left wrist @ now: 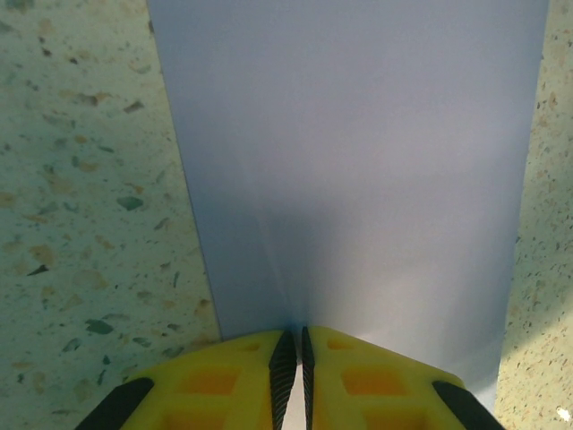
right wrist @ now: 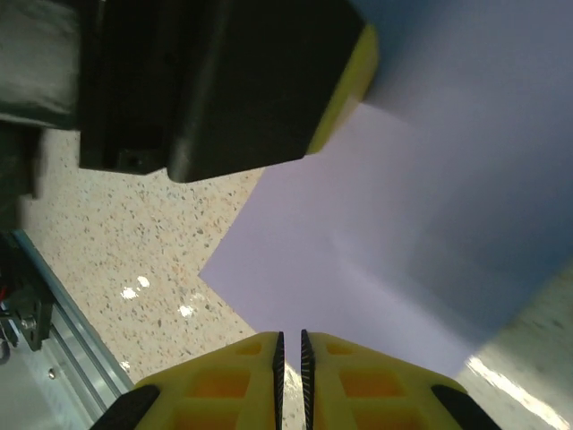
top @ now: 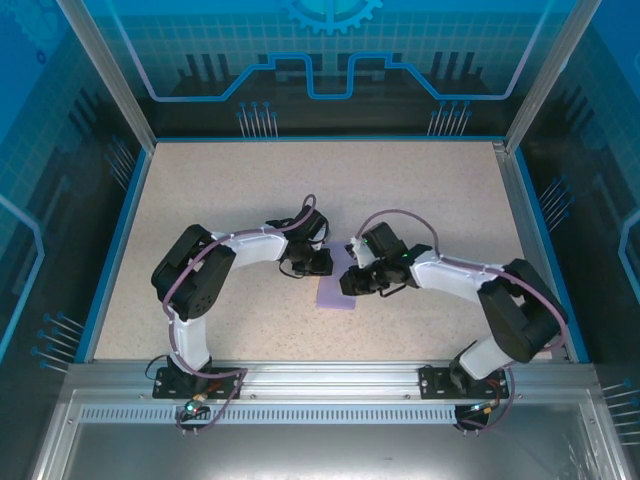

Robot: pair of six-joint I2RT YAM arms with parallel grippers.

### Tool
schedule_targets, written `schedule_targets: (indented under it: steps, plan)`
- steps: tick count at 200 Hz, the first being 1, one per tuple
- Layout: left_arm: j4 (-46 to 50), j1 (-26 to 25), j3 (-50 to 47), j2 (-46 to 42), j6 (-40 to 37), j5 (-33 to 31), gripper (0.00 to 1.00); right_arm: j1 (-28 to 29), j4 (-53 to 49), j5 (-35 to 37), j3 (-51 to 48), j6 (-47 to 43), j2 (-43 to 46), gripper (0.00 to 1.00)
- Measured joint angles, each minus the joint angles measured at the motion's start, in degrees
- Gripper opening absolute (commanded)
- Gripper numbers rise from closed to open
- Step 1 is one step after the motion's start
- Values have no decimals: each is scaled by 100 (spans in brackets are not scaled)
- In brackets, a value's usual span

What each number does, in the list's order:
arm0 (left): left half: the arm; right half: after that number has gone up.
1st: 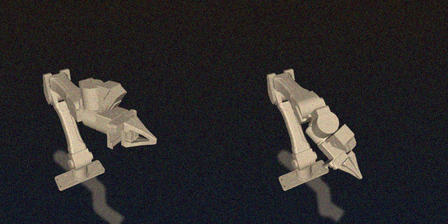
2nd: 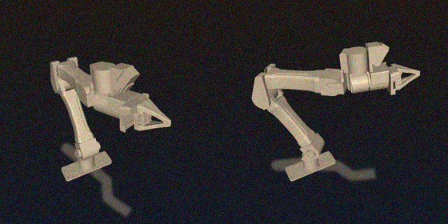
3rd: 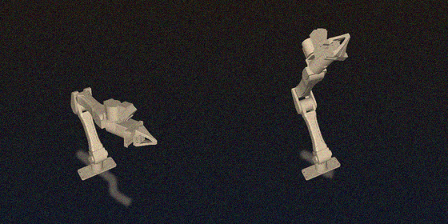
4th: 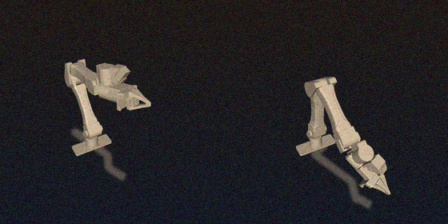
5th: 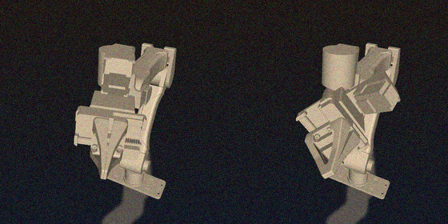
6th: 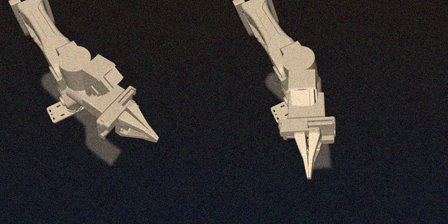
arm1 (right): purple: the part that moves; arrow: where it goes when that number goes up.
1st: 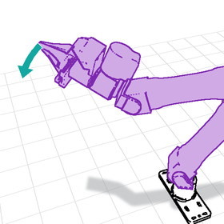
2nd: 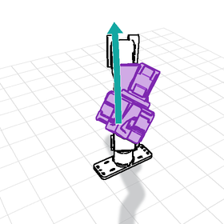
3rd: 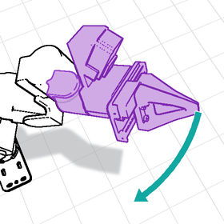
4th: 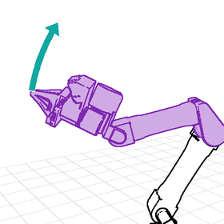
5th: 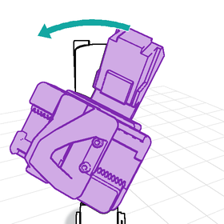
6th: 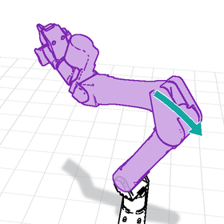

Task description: Fold a paper plane with a square sheet of paper (pick it up from the middle)

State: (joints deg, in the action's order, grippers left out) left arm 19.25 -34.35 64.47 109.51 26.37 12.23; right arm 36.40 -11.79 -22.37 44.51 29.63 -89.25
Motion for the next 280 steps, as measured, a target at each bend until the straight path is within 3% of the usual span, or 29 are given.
schedule_targets:
  steps: [50, 151, 196, 237, 280]
  plan:
    - [9, 0, 11, 0, -70, 2, 18, 166, 232, -50, -302, 133, -496, 15]
    - [48, 0, 46, 33, -107, 70, 18, 254, 1110, 146, -1154, 323, 59, 15]
    - [111, 0, 94, 52, -109, 107, 18, 343, 817, 341, -1255, 367, 328, 15]
    - [131, 0, 109, 59, -114, 116, 18, 369, -68, 396, -1270, 435, 824, 15]
    - [155, 0, 136, 59, -140, 136, 18, -26, 63, 273, -1036, 540, 892, 15]
